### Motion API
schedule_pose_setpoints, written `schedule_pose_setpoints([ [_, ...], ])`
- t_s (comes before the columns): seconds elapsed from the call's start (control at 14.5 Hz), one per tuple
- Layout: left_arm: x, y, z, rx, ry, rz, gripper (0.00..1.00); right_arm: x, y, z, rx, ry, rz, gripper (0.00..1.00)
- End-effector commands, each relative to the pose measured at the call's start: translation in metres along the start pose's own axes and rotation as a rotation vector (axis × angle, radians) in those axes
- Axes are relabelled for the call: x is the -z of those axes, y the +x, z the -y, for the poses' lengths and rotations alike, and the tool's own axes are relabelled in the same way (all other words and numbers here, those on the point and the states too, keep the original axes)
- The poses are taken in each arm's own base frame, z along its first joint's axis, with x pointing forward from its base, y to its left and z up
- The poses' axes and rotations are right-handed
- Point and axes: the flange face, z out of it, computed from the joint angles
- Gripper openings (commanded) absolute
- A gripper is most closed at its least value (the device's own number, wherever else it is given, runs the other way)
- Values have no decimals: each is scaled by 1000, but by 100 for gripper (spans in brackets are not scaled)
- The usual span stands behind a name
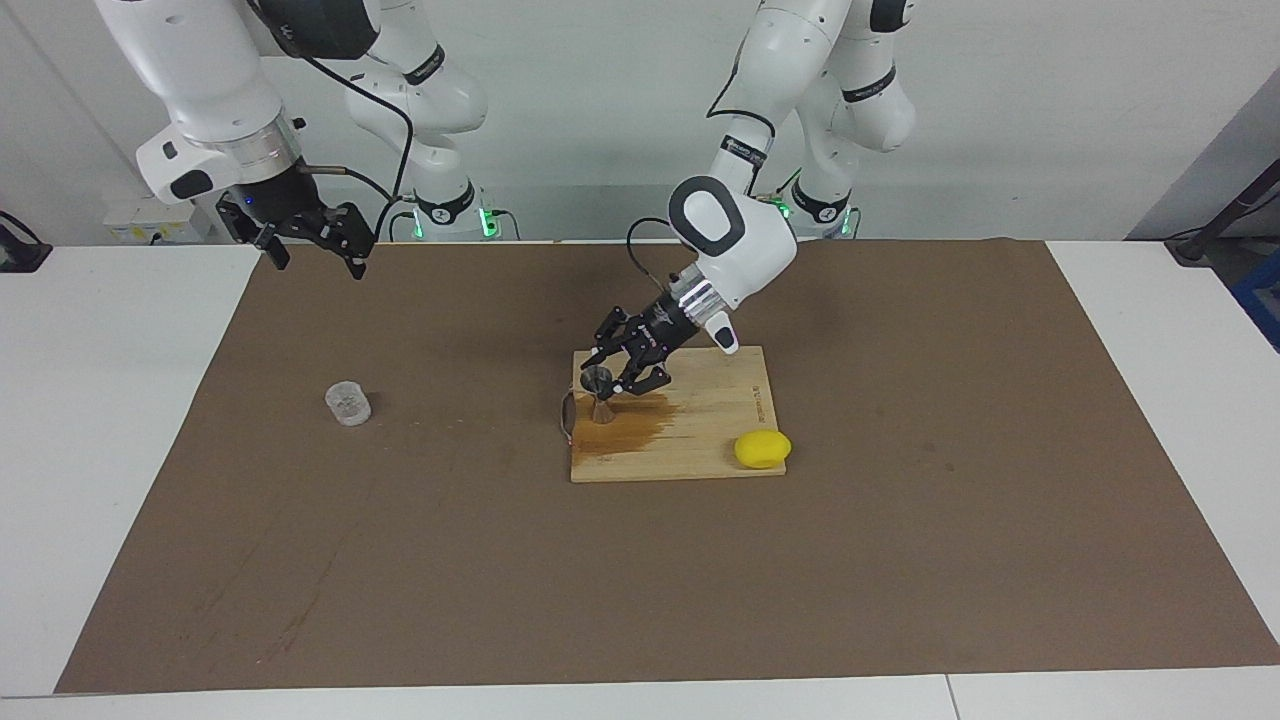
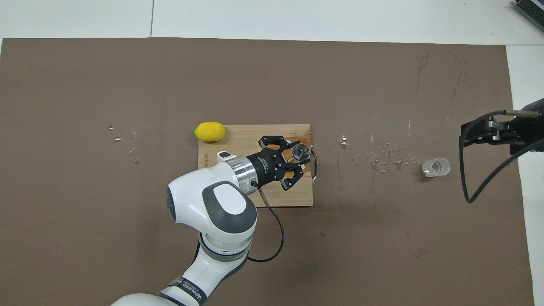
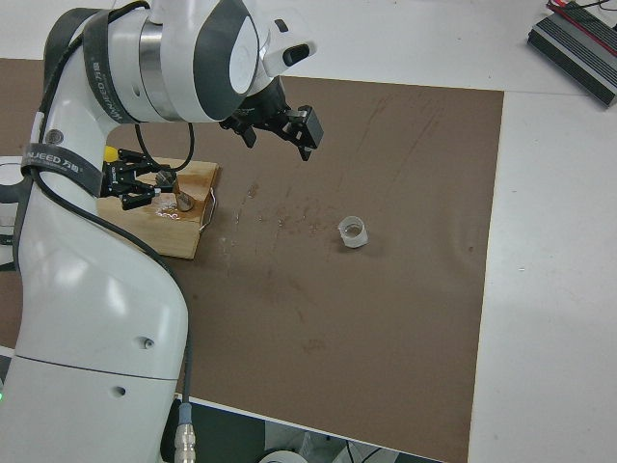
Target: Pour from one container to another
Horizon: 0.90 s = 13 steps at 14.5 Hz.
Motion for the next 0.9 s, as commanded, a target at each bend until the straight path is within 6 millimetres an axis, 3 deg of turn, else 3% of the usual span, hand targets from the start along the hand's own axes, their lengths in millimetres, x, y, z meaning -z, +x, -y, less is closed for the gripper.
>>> schedule_pose_setpoints([
  [0.0,3,4,4,23,-14,-7,0,1,-3,-4,16,9,0,100],
  [0.07,3,4,4,23,-14,-7,0,1,-3,-4,16,9,0,100],
  [0.14,3,4,4,23,-14,-7,10,1,-3,-4,16,9,0,100],
  [0.28,3,5,4,23,-13,-8,18,1,-2,-6,18,10,0,100],
  [0.41,4,4,4,23,-13,-7,24,0,0,-26,-25,10,9,100],
  [0.55,4,5,5,24,-13,-8,27,-2,-3,-29,-45,6,32,100],
  [0.62,4,5,5,24,-13,-8,28,-3,-1,-29,-101,7,23,95],
  [0.83,6,9,5,28,-14,-15,28,-9,4,-47,-466,7,26,92],
])
